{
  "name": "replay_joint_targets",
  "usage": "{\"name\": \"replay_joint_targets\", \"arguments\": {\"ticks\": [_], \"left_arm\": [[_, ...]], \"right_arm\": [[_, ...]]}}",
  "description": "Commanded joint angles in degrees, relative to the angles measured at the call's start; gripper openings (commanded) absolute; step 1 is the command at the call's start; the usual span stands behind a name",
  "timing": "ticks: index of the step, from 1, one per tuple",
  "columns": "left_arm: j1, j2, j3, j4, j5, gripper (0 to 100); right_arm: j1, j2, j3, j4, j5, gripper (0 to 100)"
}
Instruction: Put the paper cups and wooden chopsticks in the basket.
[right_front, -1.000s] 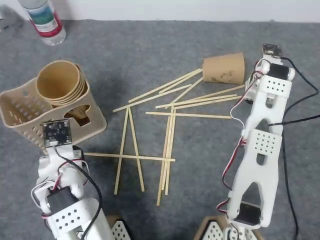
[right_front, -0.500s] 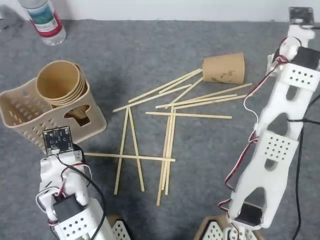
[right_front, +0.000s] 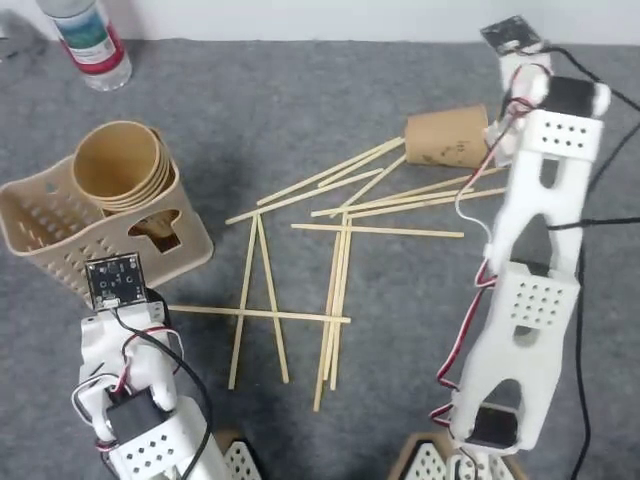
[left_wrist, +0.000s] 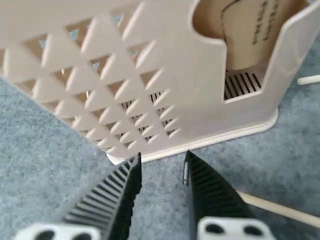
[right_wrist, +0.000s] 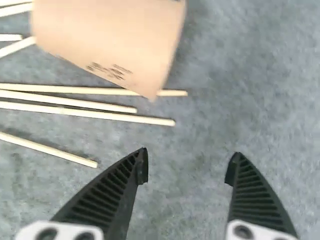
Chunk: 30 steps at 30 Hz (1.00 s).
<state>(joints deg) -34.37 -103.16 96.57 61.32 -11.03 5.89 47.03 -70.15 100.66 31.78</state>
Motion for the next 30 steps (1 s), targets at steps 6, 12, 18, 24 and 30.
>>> {"name": "replay_joint_targets", "arguments": {"ticks": [6,12,18,24,30], "left_arm": [[-0.53,-1.14,-0.40,-0.53,0.35,15],[-0.53,-1.14,-0.40,-0.70,0.35,15],[-0.53,-1.14,-0.40,-0.70,0.35,15],[-0.53,-1.14,-0.40,-0.70,0.35,15],[-0.44,-1.14,-0.40,-0.79,0.35,15]], "right_arm": [[-3.38,-1.98,-0.62,-5.05,1.49,28.4],[-3.38,4.09,-0.79,-10.07,1.49,28.5],[-4.26,7.43,-0.88,-14.37,1.49,28.5],[-4.35,9.71,-0.79,-17.98,3.16,28.5],[-5.67,12.00,-0.88,-19.47,5.45,28.4]]}}
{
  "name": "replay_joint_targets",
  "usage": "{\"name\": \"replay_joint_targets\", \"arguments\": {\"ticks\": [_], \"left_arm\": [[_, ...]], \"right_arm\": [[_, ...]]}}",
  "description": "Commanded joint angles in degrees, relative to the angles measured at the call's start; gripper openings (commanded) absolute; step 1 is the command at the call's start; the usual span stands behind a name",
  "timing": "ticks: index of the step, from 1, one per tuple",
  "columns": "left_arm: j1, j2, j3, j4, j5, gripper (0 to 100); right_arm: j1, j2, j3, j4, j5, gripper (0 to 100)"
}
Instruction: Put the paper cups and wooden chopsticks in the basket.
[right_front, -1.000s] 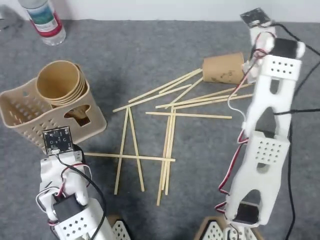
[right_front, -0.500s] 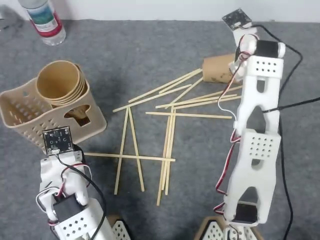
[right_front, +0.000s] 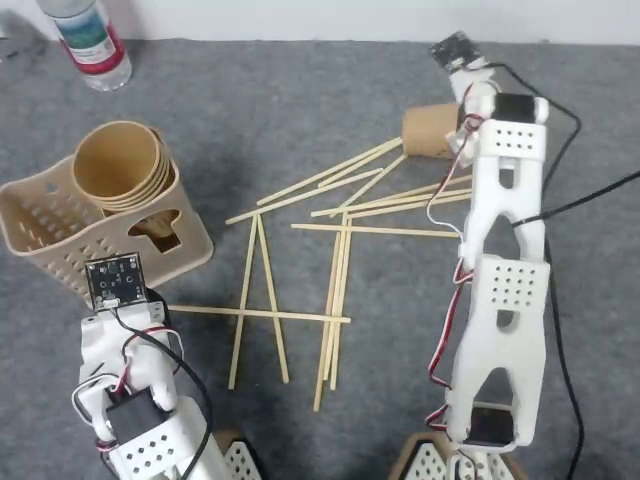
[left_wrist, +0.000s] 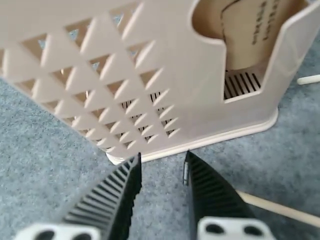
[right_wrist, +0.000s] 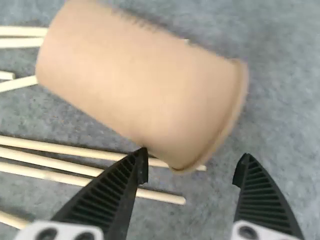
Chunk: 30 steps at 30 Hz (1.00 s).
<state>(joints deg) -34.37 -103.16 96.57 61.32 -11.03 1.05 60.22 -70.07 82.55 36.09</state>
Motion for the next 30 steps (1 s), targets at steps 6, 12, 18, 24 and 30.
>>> {"name": "replay_joint_targets", "arguments": {"ticks": [6,12,18,24,30], "left_arm": [[-0.44,-1.14,-0.22,-1.67,0.35,15],[-0.44,-1.14,-0.22,-1.67,0.35,15],[-0.44,-1.14,-0.22,-1.76,0.35,15],[-0.44,-1.14,-0.22,-1.67,0.35,15],[-0.44,-1.14,-0.22,-1.67,0.35,15]], "right_arm": [[-3.91,-1.45,-1.05,0.48,2.55,28.1],[-6.64,-1.45,-1.49,0.31,3.78,28.1],[-9.10,-1.36,-8.97,5.05,3.87,28.1],[-10.77,-0.84,-14.15,5.58,3.87,28.0],[-11.65,0.48,-14.42,4.09,3.69,19.0]]}}
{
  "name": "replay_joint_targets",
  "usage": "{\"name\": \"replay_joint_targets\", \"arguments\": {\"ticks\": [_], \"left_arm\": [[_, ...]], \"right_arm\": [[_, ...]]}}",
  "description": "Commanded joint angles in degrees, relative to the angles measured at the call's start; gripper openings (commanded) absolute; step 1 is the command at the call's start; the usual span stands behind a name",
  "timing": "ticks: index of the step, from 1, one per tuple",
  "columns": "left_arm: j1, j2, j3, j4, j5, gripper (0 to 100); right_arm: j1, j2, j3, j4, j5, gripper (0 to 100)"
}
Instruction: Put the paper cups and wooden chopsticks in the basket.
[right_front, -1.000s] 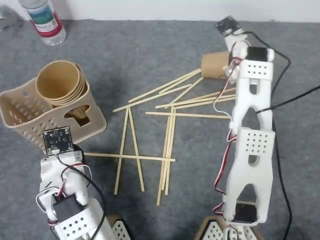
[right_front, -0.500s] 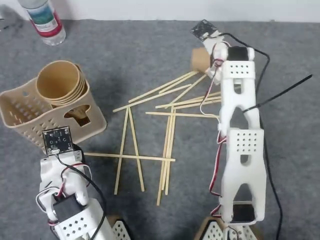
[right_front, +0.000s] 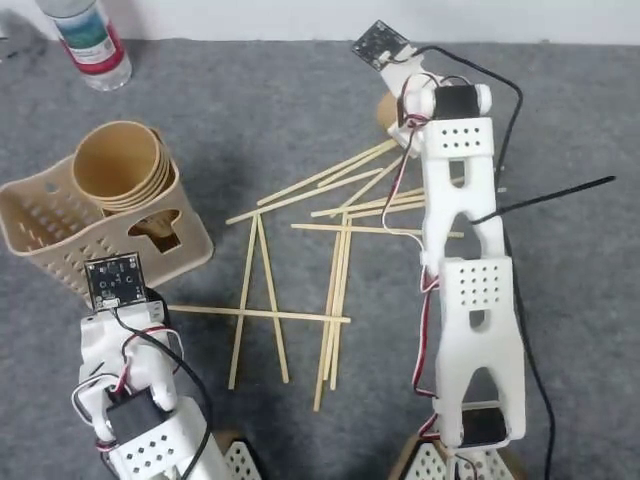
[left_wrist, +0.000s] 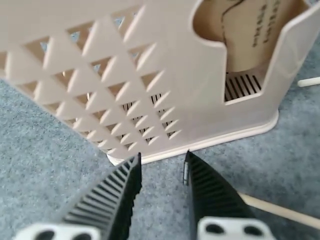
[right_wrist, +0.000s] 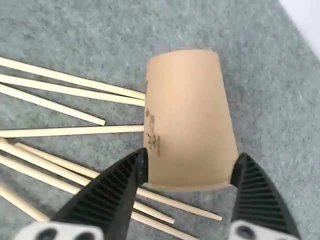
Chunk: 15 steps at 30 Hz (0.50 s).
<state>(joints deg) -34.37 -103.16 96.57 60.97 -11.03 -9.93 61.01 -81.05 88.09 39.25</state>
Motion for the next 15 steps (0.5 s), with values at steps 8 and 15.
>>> {"name": "replay_joint_targets", "arguments": {"ticks": [8,15], "left_arm": [[-0.35,-1.14,-0.22,-1.49,0.35,15],[-0.44,-1.14,-0.22,-1.23,0.35,15]], "right_arm": [[4.97,0.92,-4.66,5.41,-2.64,19.5],[4.35,0.57,-13.10,14.90,-5.10,28.8]]}}
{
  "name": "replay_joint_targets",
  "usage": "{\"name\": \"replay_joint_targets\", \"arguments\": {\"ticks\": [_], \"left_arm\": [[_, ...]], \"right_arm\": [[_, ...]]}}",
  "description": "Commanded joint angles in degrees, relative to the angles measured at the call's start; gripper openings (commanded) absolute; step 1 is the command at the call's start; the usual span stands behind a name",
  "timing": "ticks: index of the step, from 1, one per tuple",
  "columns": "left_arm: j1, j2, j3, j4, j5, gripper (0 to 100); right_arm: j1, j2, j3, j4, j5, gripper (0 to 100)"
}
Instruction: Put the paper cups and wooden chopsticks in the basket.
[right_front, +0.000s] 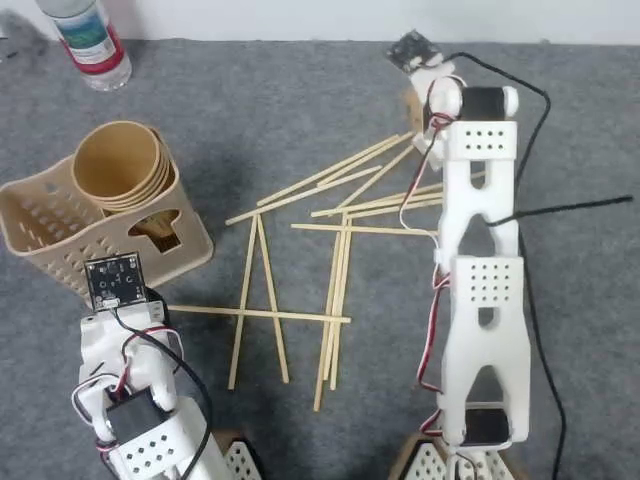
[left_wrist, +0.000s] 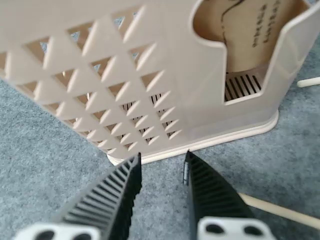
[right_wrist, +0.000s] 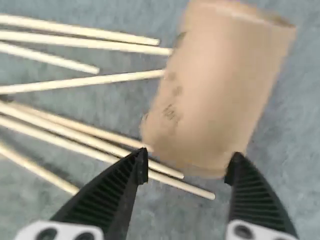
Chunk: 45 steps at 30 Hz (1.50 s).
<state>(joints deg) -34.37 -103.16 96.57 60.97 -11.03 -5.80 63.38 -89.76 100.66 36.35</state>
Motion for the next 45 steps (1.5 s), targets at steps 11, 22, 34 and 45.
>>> {"name": "replay_joint_targets", "arguments": {"ticks": [11,22,34,45], "left_arm": [[-0.44,-1.14,-0.22,-1.23,0.35,15],[-0.44,-1.14,-0.22,-1.41,0.35,15],[-0.26,-1.14,-0.22,-1.49,0.35,15],[-0.18,-1.14,-0.22,-1.49,0.35,15]], "right_arm": [[4.26,2.59,-4.84,0.57,-0.44,28.7],[6.02,11.91,-4.84,-21.41,0.18,28.8],[5.32,13.67,-4.92,-27.38,0.18,28.8],[4.62,16.40,-4.75,-42.24,0.18,28.9]]}}
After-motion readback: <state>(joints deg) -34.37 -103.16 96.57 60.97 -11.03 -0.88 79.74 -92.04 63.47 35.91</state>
